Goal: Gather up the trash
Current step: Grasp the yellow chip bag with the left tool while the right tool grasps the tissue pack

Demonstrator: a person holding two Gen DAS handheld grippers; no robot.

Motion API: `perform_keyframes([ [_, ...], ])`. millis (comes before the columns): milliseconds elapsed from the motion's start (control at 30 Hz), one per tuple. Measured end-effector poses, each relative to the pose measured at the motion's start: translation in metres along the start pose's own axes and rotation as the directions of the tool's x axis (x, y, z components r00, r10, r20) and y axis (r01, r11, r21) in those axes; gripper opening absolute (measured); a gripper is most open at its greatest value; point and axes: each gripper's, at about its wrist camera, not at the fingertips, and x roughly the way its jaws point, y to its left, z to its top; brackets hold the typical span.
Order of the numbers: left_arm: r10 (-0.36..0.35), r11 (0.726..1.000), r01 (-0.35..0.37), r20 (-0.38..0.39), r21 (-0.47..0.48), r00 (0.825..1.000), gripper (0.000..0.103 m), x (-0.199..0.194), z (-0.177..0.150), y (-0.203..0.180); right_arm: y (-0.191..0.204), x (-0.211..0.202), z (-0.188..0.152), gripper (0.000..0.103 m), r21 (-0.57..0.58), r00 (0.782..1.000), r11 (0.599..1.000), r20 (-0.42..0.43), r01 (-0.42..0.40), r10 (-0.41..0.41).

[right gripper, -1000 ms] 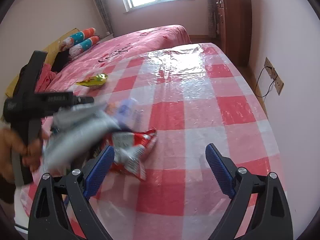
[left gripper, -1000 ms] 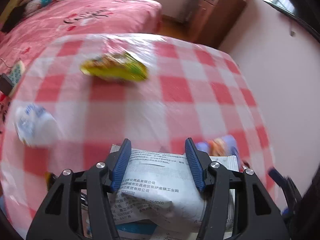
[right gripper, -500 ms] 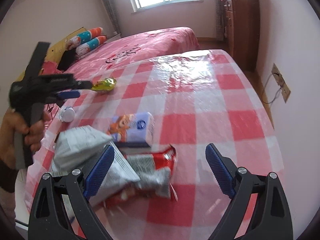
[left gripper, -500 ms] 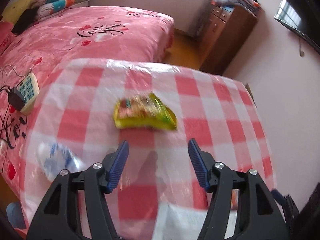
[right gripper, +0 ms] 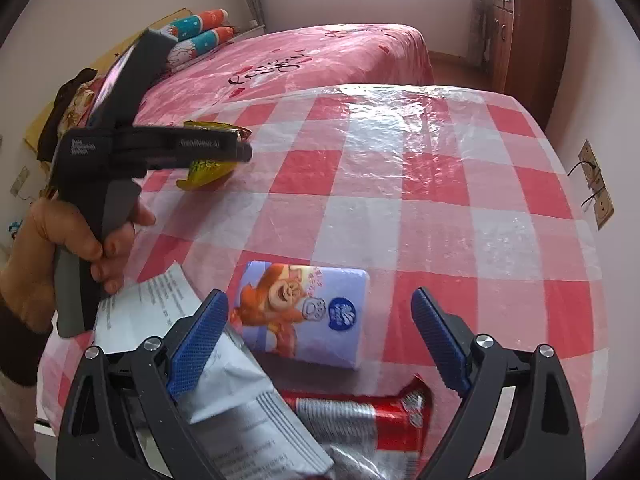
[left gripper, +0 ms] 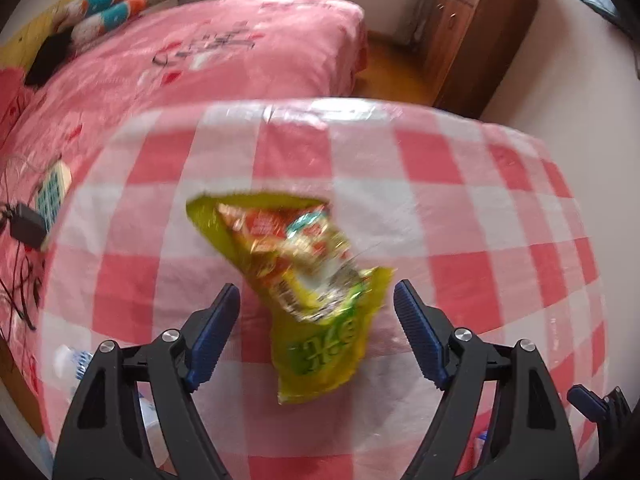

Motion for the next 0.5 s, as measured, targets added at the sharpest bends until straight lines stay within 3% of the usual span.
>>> perform_keyframes([
  [100, -0.016, 1.000, 0.016, 0.013, -0.008, 1.000, 0.078, -0.002, -0.003, 0.003, 0.002, 0.004, 0.000, 0.094, 0.003, 1.000, 1.000, -0.015, -0.014, 0.014],
  [167, -0.005, 1.000, 0.006, 0.023, -0.017, 1.000, 0.069, -0.004, -0.004, 0.006, 0.003, 0.008, 0.001, 0.095, 0.004, 1.000, 1.000, -0.027, -0.008, 0.008],
  [233, -0.015, 0.999, 0.016, 0.032, -0.028, 0.999, 0.052, -0.007, -0.006, 0.010, 0.004, 0.013, 0.001, 0.095, 0.018, 0.999, 1.000, -0.050, -0.018, 0.019],
  [433, -0.045, 0.998, 0.047, 0.042, -0.036, 0.998, 0.040, -0.012, -0.014, 0.013, 0.007, 0.023, 0.003, 0.094, 0.000, 0.998, 1.000, -0.058, 0.007, -0.007],
  [500, -0.064, 0.996, 0.066, 0.043, -0.052, 0.997, 0.038, -0.016, -0.018, 0.017, 0.010, 0.020, 0.002, 0.075, -0.017, 0.999, 0.999, -0.044, 0.030, -0.030],
])
